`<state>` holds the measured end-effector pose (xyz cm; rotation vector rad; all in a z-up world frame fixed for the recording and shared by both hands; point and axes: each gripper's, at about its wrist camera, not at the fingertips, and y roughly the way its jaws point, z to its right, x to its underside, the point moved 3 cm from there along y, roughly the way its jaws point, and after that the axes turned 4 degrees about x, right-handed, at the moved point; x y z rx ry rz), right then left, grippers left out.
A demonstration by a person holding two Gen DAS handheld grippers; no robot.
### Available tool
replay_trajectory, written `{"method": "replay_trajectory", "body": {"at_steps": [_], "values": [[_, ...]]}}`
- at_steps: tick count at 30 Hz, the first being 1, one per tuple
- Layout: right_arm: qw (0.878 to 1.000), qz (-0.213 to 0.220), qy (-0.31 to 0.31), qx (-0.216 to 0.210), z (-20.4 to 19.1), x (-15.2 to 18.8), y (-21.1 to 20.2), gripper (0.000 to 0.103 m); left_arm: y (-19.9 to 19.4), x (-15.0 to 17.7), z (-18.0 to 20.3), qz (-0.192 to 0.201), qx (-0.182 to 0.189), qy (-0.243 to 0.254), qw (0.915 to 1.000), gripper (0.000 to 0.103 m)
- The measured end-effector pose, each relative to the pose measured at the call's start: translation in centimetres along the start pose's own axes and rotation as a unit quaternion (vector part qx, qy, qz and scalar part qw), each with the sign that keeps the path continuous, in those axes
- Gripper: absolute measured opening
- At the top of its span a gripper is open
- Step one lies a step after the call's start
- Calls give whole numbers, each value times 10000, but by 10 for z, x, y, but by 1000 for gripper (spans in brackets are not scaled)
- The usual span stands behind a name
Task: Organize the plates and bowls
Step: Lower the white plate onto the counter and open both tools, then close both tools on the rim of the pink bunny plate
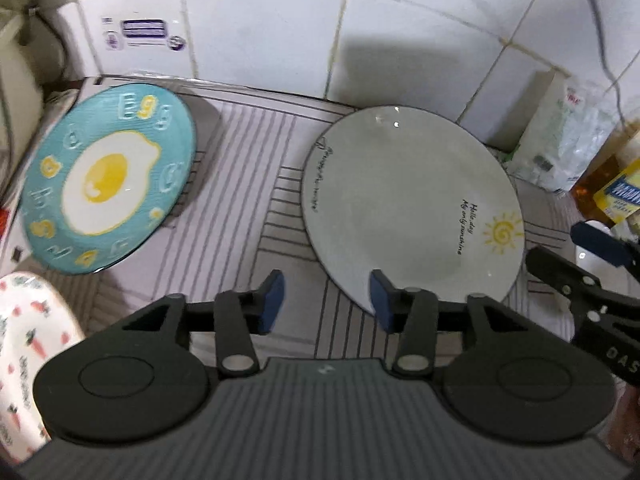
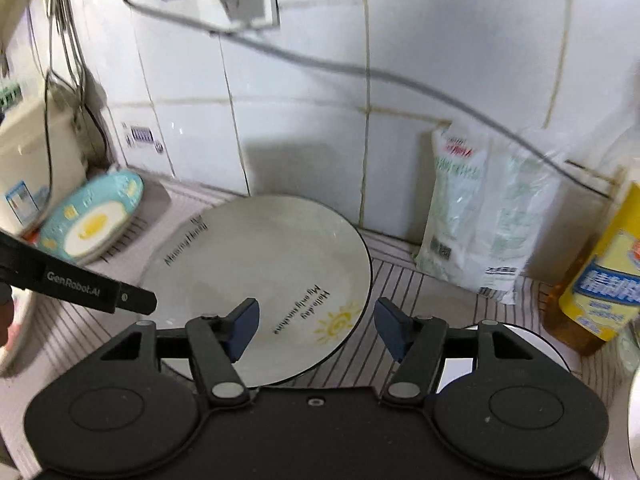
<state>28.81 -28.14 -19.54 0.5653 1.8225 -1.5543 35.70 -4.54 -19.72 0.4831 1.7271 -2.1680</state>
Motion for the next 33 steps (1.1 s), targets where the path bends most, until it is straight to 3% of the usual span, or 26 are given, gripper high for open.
{"method": "replay_trajectory", "body": {"at_steps": [3,14,23,33], "values": [[9997,166,156,-33,-6,0,-20,70,-21,7,-8,3,-287,-33,9996,67],[9975,575,409,-86,-53,4,-98,71,-105,50,-63,186,-425,182,9988,80],[9961,789,183,-362,-122,15,-147,71,-157,84,-102,408,-418,538,9968,83],[9949,856,57,-524,-190,32,-167,75,-187,120,-150,644,-479,860,9931,86]]}}
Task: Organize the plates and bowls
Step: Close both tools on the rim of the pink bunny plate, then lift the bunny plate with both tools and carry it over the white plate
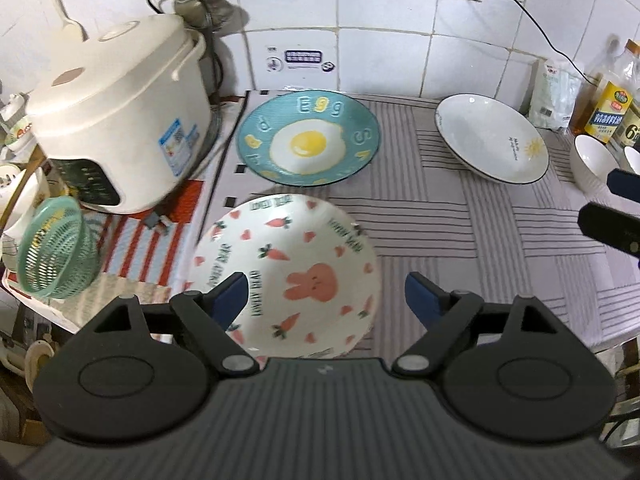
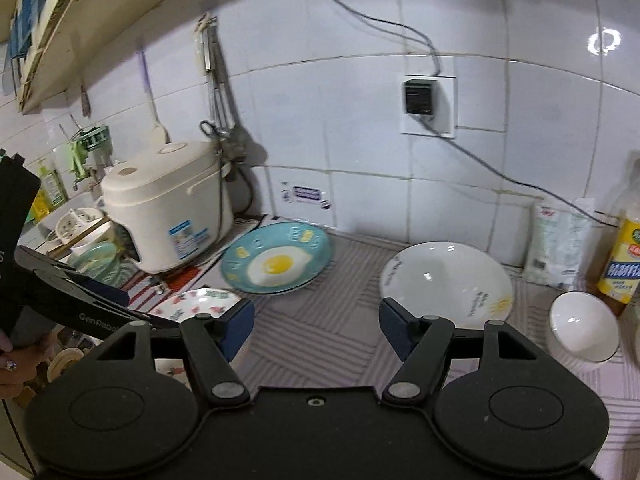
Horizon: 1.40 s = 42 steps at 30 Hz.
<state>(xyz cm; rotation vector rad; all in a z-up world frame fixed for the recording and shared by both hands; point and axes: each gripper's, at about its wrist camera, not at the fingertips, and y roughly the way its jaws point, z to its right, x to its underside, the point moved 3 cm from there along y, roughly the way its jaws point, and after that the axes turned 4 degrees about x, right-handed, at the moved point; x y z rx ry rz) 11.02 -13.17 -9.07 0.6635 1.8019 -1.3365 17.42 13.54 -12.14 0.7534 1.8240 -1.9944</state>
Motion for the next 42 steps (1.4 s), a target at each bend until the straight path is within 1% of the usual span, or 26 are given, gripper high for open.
{"method": "replay_trajectory", "body": {"at_steps": [1,3,4,6,11,17,19,23,25,30,33,35,36,37,38,39,40,41,42], "values": [[10000,-8,-29,-19,-7,3,1,77,-2,4,-5,45,3,15,10000,87],[10000,-29,-90,-22,-20,8,2,84,-6,12,-14,77,-28,52,10000,91],[9999,-23,-108,-46,-27,11,3,88,-7,15,-17,88,-39,82,9999,91],[9998,-20,-113,-142,-38,16,6,88,-10,21,-26,69,-89,124,9999,92],[9988,-209,-170,-409,-64,28,26,88,-8,29,-50,-20,-216,35,9998,94],[9968,-398,-244,-657,-86,44,59,89,10,41,-77,-174,-253,-189,9994,94],[9962,-456,-233,-705,-90,52,73,89,23,47,-86,-272,-204,-316,9989,94],[9956,-438,-140,-821,-90,72,102,89,47,54,-96,-451,-182,-374,9981,94],[9959,-382,-43,-815,-88,81,114,88,56,55,-100,-488,-185,-365,9980,94],[9950,-494,327,-806,-86,92,142,87,79,52,-112,-578,-153,-490,9970,94],[9927,-625,547,-879,-86,94,157,79,92,50,-121,-658,-164,-613,9958,94],[9909,-757,618,-921,-87,94,167,66,98,50,-125,-708,-70,-710,9949,90],[9903,-816,641,-922,-87,94,171,62,100,50,-127,-725,-15,-753,9945,88],[9896,-881,676,-914,-87,94,174,54,102,50,-128,-716,27,-787,9943,84],[9886,-953,727,-907,-87,94,178,42,103,50,-128,-728,80,-804,9941,72],[9876,-1018,780,-909,-86,94,180,36,104,50,-128,-762,135,-815,9937,58],[9865,-1088,842,-885,-85,94,183,27,107,51,-128,-832,226,-833,9928,53],[9861,-1128,907,-811,-83,94,184,22,110,52,-128,-897,314,-859,9918,42],[9853,-1137,976,-822,-81,94,184,21,112,53,-128,-933,377,-898,9909,39]]}}
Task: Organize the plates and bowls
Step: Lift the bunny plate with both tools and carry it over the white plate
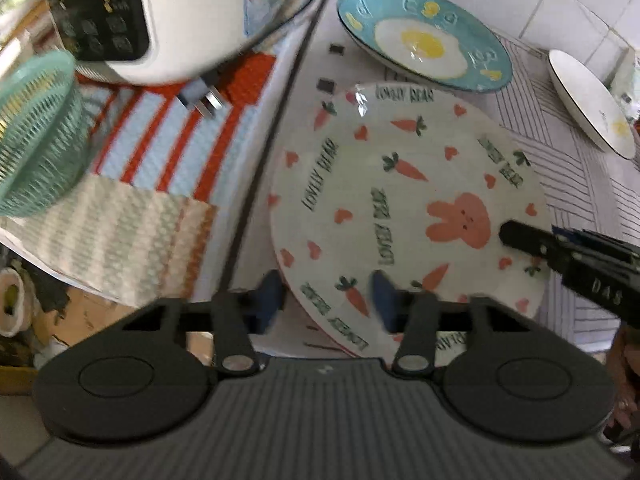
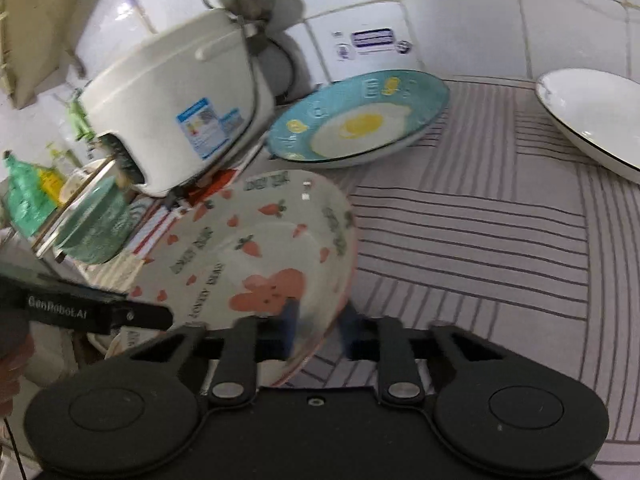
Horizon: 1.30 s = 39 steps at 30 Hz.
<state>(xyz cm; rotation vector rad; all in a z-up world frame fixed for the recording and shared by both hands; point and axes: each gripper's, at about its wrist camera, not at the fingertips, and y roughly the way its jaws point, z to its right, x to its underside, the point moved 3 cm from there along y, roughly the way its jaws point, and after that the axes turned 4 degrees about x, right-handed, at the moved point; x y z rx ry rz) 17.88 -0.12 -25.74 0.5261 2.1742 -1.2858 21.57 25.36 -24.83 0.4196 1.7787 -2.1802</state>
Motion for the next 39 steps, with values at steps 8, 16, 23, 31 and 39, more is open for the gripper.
{"method": "replay_trajectory", "body": {"at_steps": [8,16,23,31,39], "values": [[9985,-177,395,-321,11,-1,3,18,0,3,-4,110,88,-247,9996,38],[9972,-547,238,-446,11,-13,7,19,-4,1,0,-36,102,-450,9989,36],[9978,-479,-10,-463,16,-23,-21,19,-28,-3,30,81,138,-245,9996,36],[9989,-209,56,-405,37,-40,-78,19,-65,-17,85,215,273,66,9994,36],[9991,214,176,-328,68,-59,-138,19,-95,-39,150,422,291,457,9976,35]]}}
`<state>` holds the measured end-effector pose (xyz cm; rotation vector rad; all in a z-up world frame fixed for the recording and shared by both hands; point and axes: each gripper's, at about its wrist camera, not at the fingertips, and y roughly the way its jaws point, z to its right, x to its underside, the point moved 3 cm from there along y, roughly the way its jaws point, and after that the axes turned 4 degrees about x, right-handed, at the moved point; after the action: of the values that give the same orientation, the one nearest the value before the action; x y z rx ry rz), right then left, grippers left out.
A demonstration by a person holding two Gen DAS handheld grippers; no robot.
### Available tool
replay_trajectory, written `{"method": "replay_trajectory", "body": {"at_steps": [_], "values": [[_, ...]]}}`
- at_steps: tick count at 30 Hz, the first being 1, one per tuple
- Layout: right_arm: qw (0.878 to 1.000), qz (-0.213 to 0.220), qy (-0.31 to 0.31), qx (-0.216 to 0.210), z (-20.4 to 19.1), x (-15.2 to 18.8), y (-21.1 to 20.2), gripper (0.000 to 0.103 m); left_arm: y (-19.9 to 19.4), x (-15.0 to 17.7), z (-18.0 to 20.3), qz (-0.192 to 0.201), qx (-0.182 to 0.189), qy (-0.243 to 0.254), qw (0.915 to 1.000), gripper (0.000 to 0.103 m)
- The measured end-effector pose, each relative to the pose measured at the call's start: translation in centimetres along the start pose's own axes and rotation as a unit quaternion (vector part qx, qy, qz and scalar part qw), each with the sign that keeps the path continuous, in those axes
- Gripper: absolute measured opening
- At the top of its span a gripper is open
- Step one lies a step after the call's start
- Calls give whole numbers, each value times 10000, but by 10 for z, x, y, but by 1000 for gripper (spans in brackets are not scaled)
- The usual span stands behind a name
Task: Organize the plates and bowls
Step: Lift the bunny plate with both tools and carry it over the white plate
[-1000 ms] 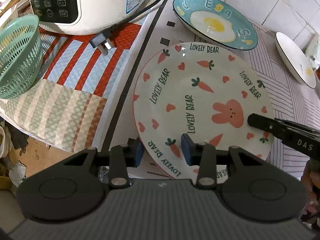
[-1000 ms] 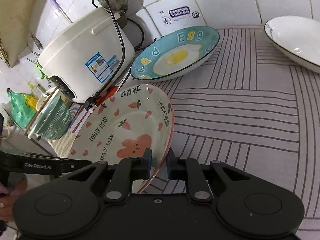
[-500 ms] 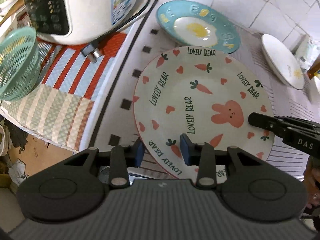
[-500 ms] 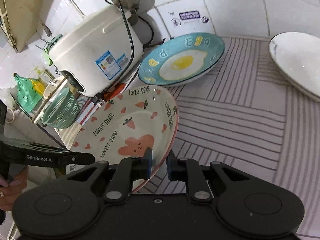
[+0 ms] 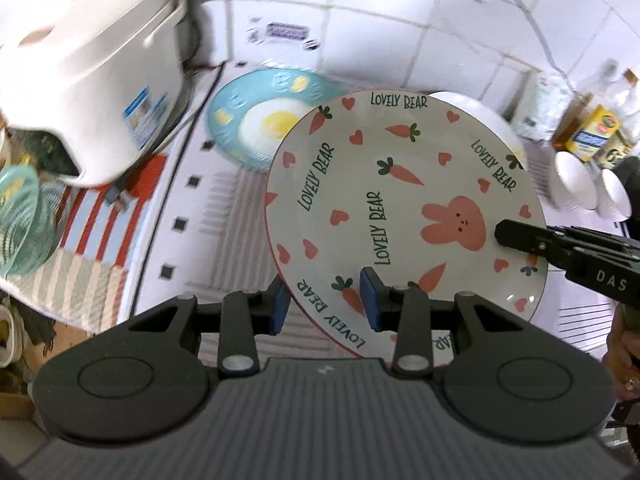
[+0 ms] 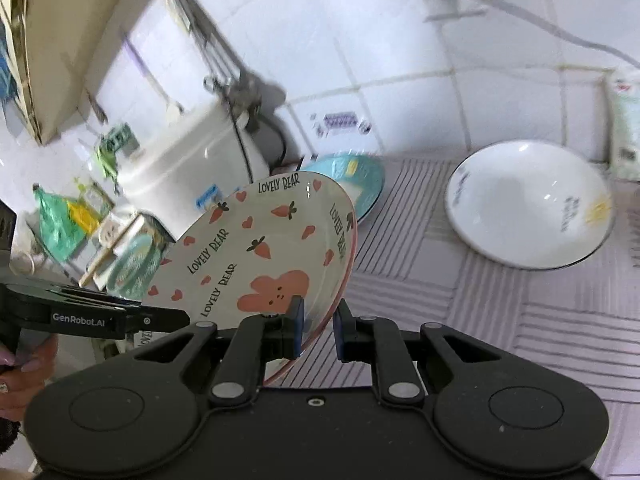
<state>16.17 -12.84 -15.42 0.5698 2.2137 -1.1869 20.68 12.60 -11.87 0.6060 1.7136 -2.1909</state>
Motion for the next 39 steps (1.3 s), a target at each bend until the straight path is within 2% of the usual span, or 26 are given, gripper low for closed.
{"method": "replay_trajectory", "body": {"at_steps": [9,18,29,39], "values": [[9995,231,81,196,54,-28,-40,19,22,-35,65,-41,345,111,9993,35],[9991,136,22,390,125,-67,-50,19,76,-74,121,-173,444,32,9989,36],[9978,-381,40,540,207,-92,-13,19,159,-105,147,-564,402,-337,9970,36],[9937,-928,-163,614,239,-103,43,20,212,-111,139,-990,305,-791,9915,36]]}}
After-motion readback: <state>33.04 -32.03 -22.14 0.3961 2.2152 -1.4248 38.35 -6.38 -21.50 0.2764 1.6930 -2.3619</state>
